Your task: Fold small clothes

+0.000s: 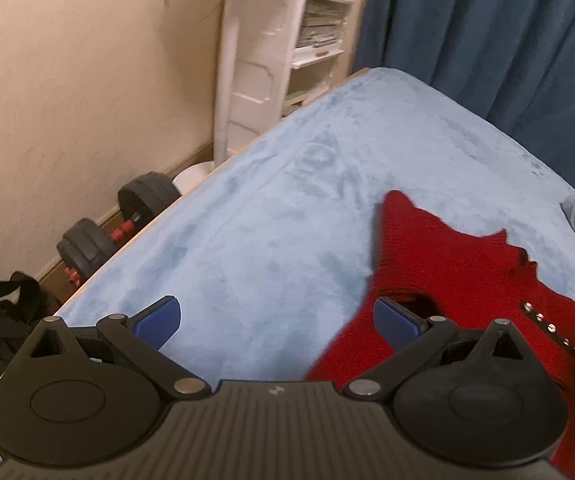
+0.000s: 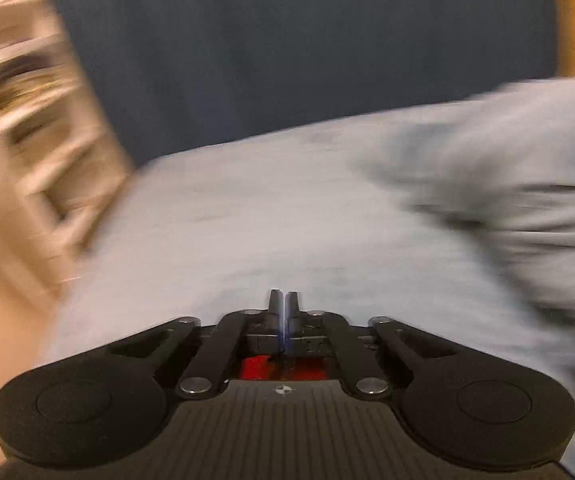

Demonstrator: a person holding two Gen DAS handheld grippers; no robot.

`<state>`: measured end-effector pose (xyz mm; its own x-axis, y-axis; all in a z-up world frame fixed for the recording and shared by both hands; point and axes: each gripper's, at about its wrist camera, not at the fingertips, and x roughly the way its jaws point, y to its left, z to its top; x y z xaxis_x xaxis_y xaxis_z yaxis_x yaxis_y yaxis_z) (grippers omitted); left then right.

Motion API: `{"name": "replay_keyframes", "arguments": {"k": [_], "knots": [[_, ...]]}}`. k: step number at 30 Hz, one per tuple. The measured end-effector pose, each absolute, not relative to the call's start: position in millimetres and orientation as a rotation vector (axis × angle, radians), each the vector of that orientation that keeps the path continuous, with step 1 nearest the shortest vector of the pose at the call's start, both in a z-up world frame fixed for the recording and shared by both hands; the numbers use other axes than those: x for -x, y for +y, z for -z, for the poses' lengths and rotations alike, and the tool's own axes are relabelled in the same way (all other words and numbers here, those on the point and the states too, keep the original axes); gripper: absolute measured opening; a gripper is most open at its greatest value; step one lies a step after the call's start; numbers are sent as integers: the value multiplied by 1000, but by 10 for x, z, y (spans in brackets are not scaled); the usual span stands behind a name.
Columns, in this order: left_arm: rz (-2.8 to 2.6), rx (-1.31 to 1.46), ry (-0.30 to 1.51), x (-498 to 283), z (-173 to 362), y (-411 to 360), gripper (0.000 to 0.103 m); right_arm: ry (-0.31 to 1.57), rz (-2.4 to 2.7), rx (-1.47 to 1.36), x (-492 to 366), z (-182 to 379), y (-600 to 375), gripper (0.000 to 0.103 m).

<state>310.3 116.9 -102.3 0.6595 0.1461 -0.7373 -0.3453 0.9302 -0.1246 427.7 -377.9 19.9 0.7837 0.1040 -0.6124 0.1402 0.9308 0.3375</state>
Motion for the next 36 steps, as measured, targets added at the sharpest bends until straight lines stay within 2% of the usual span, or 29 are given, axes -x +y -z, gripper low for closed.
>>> {"name": "replay_keyframes", "arguments": {"k": [5, 8, 13, 15, 17, 21, 24, 28, 30, 33, 35, 36], "knots": [[-338, 277, 836, -3083, 1165, 1544, 103, 743, -322, -424, -4865, 195, -2038, 0], [-332, 268, 826, -3043, 1184, 1703, 103, 716, -336, -344, -4803, 296, -1750, 2], [-218, 270, 775, -3186, 1165, 1566, 103, 717, -19, -336, -4272, 573, -2799, 27], [-142, 274, 778, -3330, 1142, 1322, 103, 711, 110, -336, -3871, 779, -3169, 47], [-65, 259, 788, -3479, 1100, 1011, 103, 713, 203, -338, -3455, 1038, -3420, 48], [97, 279, 840, -3845, 1075, 255, 103, 671, 347, -398, -2744, 1619, -3602, 63], [214, 302, 925, -4177, 1173, -353, 103, 618, 412, -509, -2459, 2045, -3617, 64], [237, 190, 1003, -4507, 1366, -1073, 101, 589, 392, -566, -2355, 2405, -3690, 65], [240, 185, 1053, -4626, 1484, -1276, 101, 564, 389, -515, -2271, 2474, -3686, 69], [159, 230, 1124, -4807, 1701, -1421, 101, 552, 389, -413, -2342, 2412, -3679, 70], [129, 273, 1145, -4892, 1829, -1501, 96, 514, 346, -405, -2335, 2362, -3727, 71], [129, 287, 1156, -4910, 1867, -1526, 82, 499, 335, -403, -2324, 2342, -3726, 71]]}}
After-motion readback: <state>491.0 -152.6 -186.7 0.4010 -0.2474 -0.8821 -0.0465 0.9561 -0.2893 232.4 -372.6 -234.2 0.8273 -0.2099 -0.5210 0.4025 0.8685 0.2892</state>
